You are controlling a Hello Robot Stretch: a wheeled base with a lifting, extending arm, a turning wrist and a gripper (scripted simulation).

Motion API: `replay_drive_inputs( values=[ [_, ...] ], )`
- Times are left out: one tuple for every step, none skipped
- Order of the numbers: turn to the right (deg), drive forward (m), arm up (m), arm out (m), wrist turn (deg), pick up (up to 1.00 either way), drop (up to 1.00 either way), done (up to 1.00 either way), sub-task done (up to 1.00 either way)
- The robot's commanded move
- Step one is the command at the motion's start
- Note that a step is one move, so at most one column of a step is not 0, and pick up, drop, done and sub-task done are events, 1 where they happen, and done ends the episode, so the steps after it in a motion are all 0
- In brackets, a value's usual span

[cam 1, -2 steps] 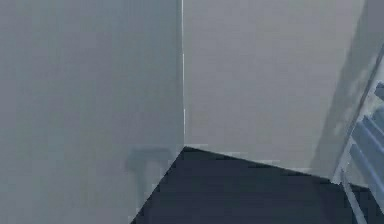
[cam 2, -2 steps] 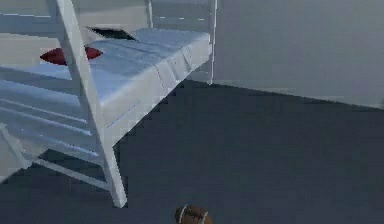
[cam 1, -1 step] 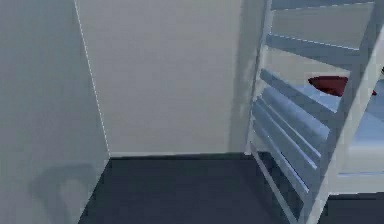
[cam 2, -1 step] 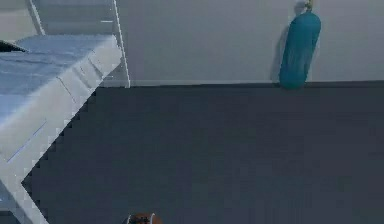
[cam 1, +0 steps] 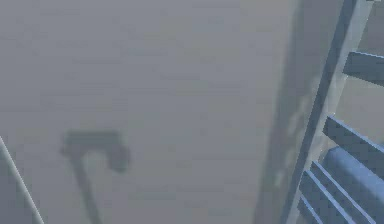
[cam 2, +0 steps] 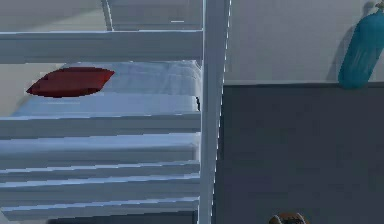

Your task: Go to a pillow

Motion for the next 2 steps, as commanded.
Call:
replay_drive_inputs(
  values=[
    [6.0,0.0,0.0,0.0,0.0,0.0,0.0,0.0,0.0],
    [0.0,0.25,0.0,0.0,0.0,0.0,0.0,0.0,0.0]
  ],
)
